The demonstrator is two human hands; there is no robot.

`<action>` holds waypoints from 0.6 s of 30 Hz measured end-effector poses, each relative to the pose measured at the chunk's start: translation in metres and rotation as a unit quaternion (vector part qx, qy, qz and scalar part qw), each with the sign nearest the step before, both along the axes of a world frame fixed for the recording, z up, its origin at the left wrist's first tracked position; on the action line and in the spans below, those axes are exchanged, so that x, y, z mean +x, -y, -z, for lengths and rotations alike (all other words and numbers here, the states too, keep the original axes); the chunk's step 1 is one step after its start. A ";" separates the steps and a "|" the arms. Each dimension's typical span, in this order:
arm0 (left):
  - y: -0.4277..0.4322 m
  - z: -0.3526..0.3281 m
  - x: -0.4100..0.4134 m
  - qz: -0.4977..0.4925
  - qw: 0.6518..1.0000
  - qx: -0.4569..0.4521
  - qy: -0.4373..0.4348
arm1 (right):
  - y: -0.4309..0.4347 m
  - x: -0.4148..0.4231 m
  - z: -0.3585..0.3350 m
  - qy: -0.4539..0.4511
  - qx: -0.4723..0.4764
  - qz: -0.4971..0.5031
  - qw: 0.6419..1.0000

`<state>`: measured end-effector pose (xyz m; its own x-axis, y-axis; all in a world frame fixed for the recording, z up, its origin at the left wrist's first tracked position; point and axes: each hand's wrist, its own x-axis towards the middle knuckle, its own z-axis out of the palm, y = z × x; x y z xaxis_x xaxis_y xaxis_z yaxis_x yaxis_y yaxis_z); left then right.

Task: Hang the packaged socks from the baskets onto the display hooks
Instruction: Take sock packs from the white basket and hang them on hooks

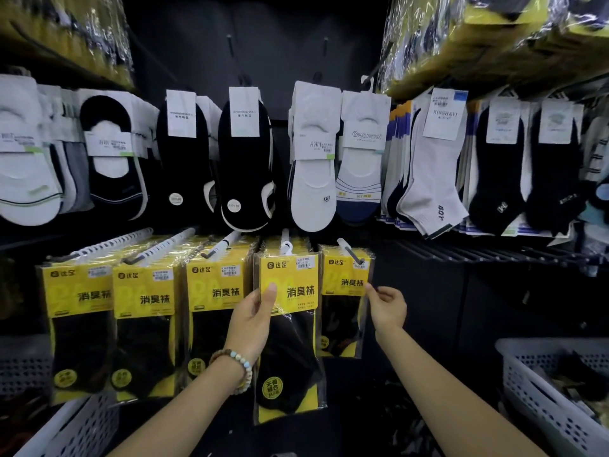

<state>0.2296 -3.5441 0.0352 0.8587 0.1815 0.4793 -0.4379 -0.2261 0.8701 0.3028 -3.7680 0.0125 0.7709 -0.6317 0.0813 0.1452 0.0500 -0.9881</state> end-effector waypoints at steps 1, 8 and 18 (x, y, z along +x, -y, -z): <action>0.001 0.001 -0.001 0.005 1.000 0.000 -0.001 | 0.001 -0.006 0.001 -0.004 0.000 0.003 1.000; 0.026 0.006 -0.012 0.038 0.999 0.002 -0.020 | -0.012 -0.070 -0.011 0.030 0.003 -0.205 0.978; 0.078 0.012 -0.027 0.153 0.982 0.028 -0.111 | 0.000 -0.113 -0.014 0.035 0.013 -0.178 0.983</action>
<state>0.2021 -3.6226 0.0233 0.9532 -0.1220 0.2766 -0.2942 -0.1636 0.9417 0.1900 -3.7681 0.0261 0.9366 -0.3257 0.1290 0.1810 0.1345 -0.9742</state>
